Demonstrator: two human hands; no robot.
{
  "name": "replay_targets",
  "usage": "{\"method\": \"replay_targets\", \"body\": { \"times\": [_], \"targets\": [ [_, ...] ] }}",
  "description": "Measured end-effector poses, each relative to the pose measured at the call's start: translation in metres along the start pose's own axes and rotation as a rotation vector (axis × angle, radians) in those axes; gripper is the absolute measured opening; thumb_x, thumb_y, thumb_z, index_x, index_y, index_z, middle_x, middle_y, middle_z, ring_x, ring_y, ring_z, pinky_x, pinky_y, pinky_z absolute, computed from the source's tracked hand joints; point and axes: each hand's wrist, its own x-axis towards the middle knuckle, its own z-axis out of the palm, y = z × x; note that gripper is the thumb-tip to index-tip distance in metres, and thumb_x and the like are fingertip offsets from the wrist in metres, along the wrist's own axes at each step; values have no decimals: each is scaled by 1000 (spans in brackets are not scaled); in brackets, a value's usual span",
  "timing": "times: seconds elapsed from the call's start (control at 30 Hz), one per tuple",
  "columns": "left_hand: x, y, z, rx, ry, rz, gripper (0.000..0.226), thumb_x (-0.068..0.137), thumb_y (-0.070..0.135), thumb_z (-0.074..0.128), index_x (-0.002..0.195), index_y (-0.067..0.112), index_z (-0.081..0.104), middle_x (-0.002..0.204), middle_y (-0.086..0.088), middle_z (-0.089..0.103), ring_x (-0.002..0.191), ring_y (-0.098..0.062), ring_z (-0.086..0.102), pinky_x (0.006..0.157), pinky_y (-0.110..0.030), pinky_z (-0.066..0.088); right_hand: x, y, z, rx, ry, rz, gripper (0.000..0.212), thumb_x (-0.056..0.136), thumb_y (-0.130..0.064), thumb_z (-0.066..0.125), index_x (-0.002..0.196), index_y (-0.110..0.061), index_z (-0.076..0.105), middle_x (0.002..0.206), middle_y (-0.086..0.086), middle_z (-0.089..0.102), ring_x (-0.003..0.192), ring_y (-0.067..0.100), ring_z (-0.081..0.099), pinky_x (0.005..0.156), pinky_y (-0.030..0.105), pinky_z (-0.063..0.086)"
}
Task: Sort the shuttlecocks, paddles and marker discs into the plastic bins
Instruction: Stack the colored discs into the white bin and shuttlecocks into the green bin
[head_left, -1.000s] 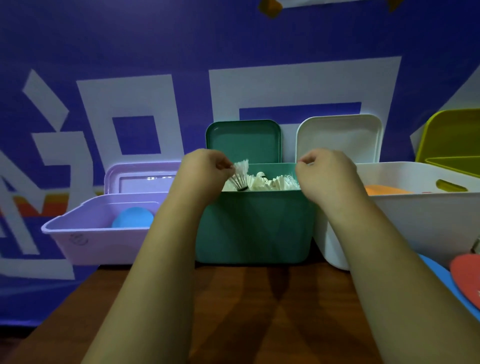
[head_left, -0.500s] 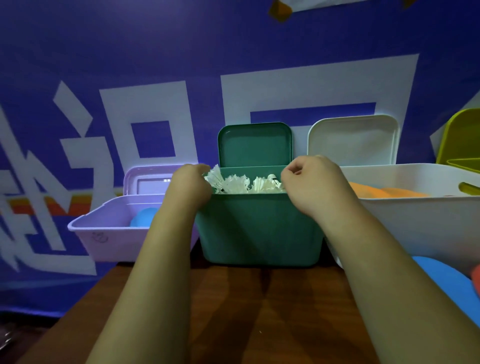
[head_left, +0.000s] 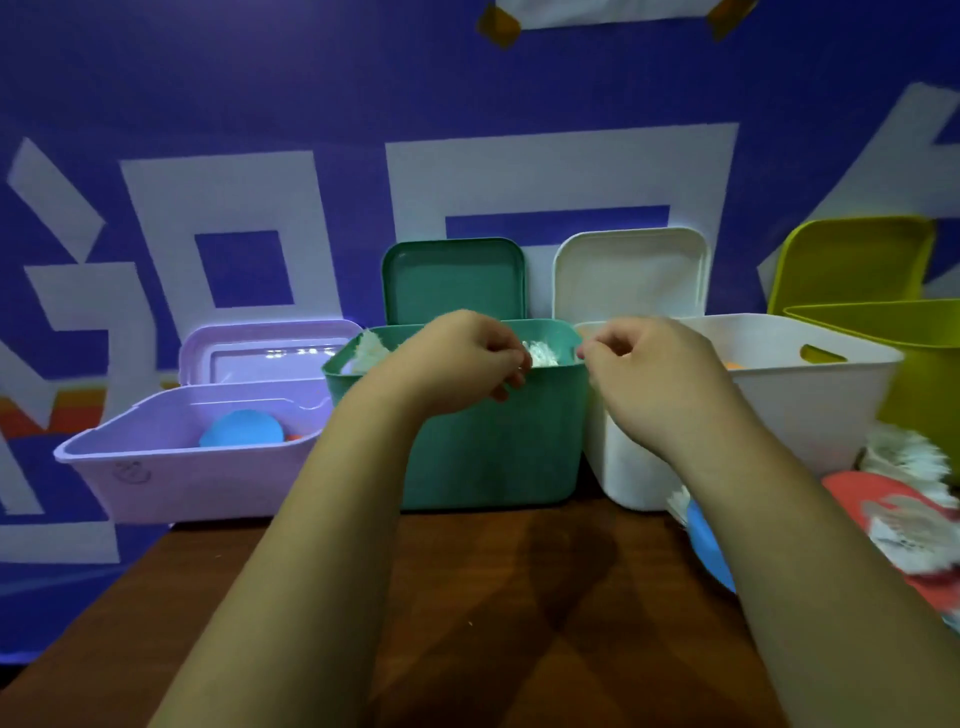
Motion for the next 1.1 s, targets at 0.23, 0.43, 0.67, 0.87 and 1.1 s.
{"method": "replay_targets", "body": {
  "times": [0.23, 0.43, 0.67, 0.87, 1.1],
  "targets": [
    [-15, 62, 87, 58, -361, 208, 17, 102, 26, 62, 108, 25, 78, 92, 13, 79, 78, -1, 75, 80, -29, 61, -62, 66, -71, -48, 117, 153, 22, 101, -27, 57, 96, -27, 78, 86, -9, 69, 72, 9, 61, 54, 24, 41],
    [-34, 92, 141, 77, -415, 354, 20, 100, 29, 66, 118, 26, 75, 95, 16, 74, 81, 3, 71, 84, -22, 58, -109, 114, -107, -20, 121, 229, 21, 99, -24, 59, 92, -30, 78, 89, -14, 73, 83, 2, 65, 70, 26, 49],
    [-43, 127, 175, 250, -548, 372, 51, 93, 56, 69, 137, 31, 60, 126, 16, 67, 110, -6, 64, 100, -28, 51, -144, 152, -133, -60, 95, 207, 24, 102, -19, 58, 102, -34, 77, 103, -21, 68, 94, -6, 60, 73, 9, 41],
    [-47, 159, 212, 610, -656, 299, 72, 83, 72, 70, 130, 20, 58, 126, 0, 66, 109, -23, 63, 89, -39, 50, -156, 189, -137, -69, 325, 320, 26, 100, -11, 57, 107, -27, 76, 114, -4, 65, 95, 13, 59, 77, 26, 40],
    [-42, 151, 215, 497, -592, 343, 38, 85, 52, 78, 107, 22, 71, 102, 0, 72, 92, -18, 66, 82, -35, 53, -175, 219, -123, -217, 367, 376, 26, 95, -16, 64, 119, -19, 72, 120, 3, 53, 97, 24, 60, 91, 40, 52]
  ]
}}
